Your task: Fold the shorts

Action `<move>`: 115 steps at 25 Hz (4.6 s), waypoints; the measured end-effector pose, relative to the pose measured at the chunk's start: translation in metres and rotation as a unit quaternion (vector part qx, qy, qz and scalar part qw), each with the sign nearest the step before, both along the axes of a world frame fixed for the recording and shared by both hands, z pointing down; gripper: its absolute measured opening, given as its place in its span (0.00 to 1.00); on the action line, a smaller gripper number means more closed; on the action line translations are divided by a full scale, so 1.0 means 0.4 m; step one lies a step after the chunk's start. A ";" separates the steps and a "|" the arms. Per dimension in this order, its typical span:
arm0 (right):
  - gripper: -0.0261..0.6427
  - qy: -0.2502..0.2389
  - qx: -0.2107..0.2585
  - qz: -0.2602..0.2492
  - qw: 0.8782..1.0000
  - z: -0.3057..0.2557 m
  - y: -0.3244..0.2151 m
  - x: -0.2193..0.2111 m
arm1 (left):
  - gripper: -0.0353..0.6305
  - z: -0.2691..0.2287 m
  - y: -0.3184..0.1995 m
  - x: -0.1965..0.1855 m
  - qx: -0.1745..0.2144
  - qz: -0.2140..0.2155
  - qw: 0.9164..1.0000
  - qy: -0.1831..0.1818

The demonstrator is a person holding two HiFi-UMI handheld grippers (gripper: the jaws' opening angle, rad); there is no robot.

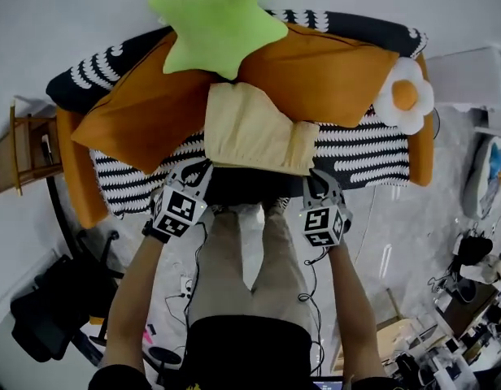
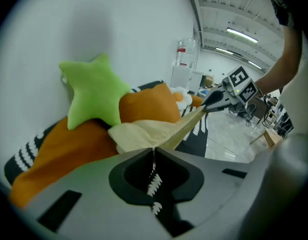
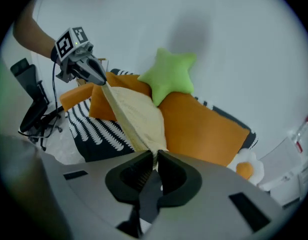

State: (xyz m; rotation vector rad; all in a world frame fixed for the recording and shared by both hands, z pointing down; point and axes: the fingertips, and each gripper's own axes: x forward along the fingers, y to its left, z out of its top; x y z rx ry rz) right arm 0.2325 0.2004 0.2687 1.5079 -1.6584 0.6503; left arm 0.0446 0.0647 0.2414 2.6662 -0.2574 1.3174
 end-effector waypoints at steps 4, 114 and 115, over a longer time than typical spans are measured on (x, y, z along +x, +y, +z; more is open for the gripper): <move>0.11 -0.044 -0.072 0.010 0.996 0.302 0.130 -0.169 | 0.09 0.316 0.087 -0.134 -0.037 0.008 0.997 -0.063; 0.11 0.043 -0.243 -0.335 0.909 0.409 -0.171 -0.221 | 0.09 0.529 0.685 -0.500 -0.315 -0.397 0.862 0.021; 0.11 0.048 -0.238 -0.335 0.911 0.416 -0.218 -0.257 | 0.09 0.531 0.655 -0.524 -0.314 -0.411 0.855 0.027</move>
